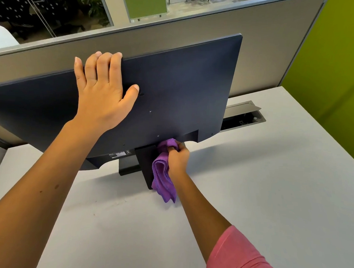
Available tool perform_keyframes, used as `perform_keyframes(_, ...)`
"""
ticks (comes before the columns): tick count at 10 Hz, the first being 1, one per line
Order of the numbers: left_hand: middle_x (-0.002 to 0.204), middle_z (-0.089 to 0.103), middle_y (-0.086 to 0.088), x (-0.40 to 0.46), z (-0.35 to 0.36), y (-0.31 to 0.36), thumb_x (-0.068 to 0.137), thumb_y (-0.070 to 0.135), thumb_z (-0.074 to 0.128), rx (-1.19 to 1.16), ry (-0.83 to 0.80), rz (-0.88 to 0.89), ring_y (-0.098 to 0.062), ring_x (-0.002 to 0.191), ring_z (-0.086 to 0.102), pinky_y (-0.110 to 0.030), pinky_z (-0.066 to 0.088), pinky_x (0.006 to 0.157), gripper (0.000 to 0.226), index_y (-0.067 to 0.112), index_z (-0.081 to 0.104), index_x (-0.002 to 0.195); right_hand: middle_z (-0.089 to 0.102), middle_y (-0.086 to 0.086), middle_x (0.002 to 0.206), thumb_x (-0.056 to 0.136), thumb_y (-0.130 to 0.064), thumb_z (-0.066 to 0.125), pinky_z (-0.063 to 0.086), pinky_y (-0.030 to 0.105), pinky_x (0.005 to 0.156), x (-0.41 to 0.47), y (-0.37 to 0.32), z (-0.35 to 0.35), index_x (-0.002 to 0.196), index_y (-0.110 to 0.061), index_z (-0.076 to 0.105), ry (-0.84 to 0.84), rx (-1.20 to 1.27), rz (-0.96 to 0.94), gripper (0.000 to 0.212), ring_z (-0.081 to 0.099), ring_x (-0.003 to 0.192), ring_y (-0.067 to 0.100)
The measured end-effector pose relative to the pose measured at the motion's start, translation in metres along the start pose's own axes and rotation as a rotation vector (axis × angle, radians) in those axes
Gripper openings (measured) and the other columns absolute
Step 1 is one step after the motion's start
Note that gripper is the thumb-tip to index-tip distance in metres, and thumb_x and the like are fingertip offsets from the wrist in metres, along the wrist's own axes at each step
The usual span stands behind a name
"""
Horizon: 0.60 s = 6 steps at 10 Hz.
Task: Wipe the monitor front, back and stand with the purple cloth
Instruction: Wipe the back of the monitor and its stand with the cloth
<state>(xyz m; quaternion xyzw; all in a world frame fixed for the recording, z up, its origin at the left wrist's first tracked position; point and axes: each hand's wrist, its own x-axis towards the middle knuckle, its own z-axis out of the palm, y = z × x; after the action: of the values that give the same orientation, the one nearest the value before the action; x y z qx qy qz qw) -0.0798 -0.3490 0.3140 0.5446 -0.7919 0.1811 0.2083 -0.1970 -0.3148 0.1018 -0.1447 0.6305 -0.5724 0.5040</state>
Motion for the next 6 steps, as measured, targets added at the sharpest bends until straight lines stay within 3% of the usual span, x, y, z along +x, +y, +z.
perform_keyframes(2, 0.143, 0.031, -0.01, 0.0, 0.0, -0.001, 0.091, 0.043, 0.038, 0.01, -0.009, 0.0, -0.031, 0.139, 0.017, -0.052, -0.005, 0.114, 0.061, 0.012, 0.025, 0.142, 0.064, 0.003, 0.084, 0.093, -0.01, 0.051, 0.056, 0.037, 0.08, 0.01, -0.014, -0.012, 0.088, -0.018, 0.064, 0.21, 0.207, 0.029, 0.016, 0.063, 0.084, 0.025)
perform_keyframes(4, 0.143, 0.031, -0.01, 0.0, 0.0, 0.0, 0.091, 0.042, 0.038, 0.007, -0.007, -0.001, -0.032, 0.139, 0.018, -0.053, -0.004, 0.114, 0.06, 0.011, 0.026, 0.142, 0.065, 0.002, 0.082, 0.092, -0.009, 0.051, 0.058, 0.034, 0.069, 0.012, -0.024, -0.025, 0.084, -0.019, 0.065, 0.246, 0.382, 0.085, 0.02, 0.063, 0.075, 0.024)
perform_keyframes(5, 0.143, 0.031, -0.01, 0.0, -0.001, -0.001, 0.091, 0.042, 0.038, 0.005, -0.011, 0.005, -0.032, 0.139, 0.018, -0.053, -0.004, 0.114, 0.061, 0.011, 0.025, 0.142, 0.066, 0.003, 0.09, 0.091, -0.003, 0.048, 0.057, 0.032, 0.073, 0.011, -0.025, -0.029, 0.094, -0.015, 0.065, 0.366, 0.414, -0.018, 0.021, 0.064, 0.081, 0.023)
perform_keyframes(6, 0.143, 0.031, -0.01, 0.0, -0.001, -0.001, 0.091, 0.042, 0.038, 0.006, -0.012, 0.003, -0.032, 0.139, 0.018, -0.053, -0.004, 0.114, 0.061, 0.011, 0.026, 0.142, 0.064, 0.002, 0.097, 0.092, -0.004, 0.047, 0.054, 0.028, 0.078, 0.008, -0.023, -0.032, 0.101, -0.014, 0.063, 0.452, 0.285, -0.13, 0.021, 0.062, 0.087, 0.019)
